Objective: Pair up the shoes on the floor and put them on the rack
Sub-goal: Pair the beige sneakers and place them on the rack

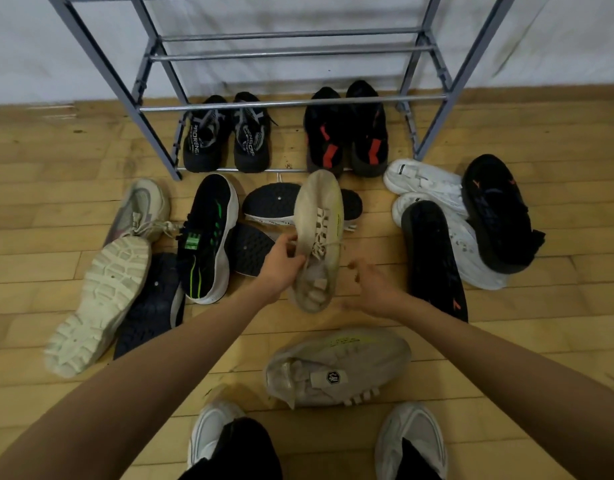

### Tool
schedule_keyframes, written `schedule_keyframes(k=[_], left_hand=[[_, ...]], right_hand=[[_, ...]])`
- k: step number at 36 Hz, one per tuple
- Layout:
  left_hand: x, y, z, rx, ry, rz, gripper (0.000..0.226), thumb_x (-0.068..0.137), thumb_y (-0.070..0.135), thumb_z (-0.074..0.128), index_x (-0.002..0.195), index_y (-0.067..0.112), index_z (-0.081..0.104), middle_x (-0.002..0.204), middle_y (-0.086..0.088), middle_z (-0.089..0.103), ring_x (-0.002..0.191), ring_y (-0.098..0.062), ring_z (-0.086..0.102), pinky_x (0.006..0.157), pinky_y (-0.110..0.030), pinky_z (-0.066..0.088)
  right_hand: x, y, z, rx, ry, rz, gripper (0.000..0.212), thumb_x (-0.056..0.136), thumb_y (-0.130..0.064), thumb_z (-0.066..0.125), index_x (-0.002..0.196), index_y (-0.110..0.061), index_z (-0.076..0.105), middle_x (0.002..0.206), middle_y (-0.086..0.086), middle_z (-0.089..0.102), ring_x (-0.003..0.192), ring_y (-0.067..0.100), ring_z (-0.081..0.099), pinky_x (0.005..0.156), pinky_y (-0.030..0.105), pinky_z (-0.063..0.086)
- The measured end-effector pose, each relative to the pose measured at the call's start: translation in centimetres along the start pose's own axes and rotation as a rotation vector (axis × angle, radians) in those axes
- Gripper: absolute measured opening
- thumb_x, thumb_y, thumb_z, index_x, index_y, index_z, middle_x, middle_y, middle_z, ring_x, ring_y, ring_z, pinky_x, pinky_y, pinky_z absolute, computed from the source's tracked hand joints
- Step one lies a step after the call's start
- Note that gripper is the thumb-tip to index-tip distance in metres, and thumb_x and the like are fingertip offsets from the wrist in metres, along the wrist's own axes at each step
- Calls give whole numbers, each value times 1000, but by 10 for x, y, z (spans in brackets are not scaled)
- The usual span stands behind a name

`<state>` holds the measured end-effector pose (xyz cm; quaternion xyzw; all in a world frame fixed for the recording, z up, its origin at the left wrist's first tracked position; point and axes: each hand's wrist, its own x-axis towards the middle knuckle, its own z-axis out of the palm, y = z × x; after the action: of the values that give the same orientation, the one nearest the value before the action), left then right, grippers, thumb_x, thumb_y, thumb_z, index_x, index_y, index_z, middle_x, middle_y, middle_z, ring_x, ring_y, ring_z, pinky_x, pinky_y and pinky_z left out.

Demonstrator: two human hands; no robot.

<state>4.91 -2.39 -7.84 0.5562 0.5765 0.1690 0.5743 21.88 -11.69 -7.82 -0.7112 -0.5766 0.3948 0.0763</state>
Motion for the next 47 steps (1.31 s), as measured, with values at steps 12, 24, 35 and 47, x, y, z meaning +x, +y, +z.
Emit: schedule_keyframes(k=[12, 24, 35, 47], left_hand=[[-11, 1, 13, 128, -23, 0, 44, 92, 5, 51, 134, 17, 45, 130, -8, 56, 116, -24, 54, 98, -42, 49], [-6, 2, -3, -67, 96, -68, 38, 97, 10, 46, 134, 16, 47, 127, -8, 58, 111, -25, 58, 98, -46, 49], [5, 10, -15, -208, 110, 3, 32, 95, 7, 47, 125, 17, 53, 116, -4, 65, 104, -19, 62, 94, -38, 51], [5, 35, 9, -181, 64, 19, 40, 96, 14, 50, 136, 14, 45, 124, -8, 60, 111, -23, 59, 98, -45, 50]], right_hand=[[-21, 33, 18, -568, -458, 117, 35, 93, -19, 48, 127, -9, 47, 125, 11, 51, 109, 26, 53, 73, 26, 39], [38, -7, -65, -454, -135, -72, 27, 93, -14, 46, 116, -17, 59, 115, 6, 57, 94, 23, 54, 78, 34, 46], [89, -26, -94, -459, 339, -142, 31, 94, -8, 46, 119, -19, 60, 117, 9, 53, 113, 32, 45, 76, 31, 29], [65, -31, -79, 467, 214, 161, 44, 98, -39, 43, 132, -11, 48, 126, 7, 57, 110, 25, 59, 95, 45, 50]])
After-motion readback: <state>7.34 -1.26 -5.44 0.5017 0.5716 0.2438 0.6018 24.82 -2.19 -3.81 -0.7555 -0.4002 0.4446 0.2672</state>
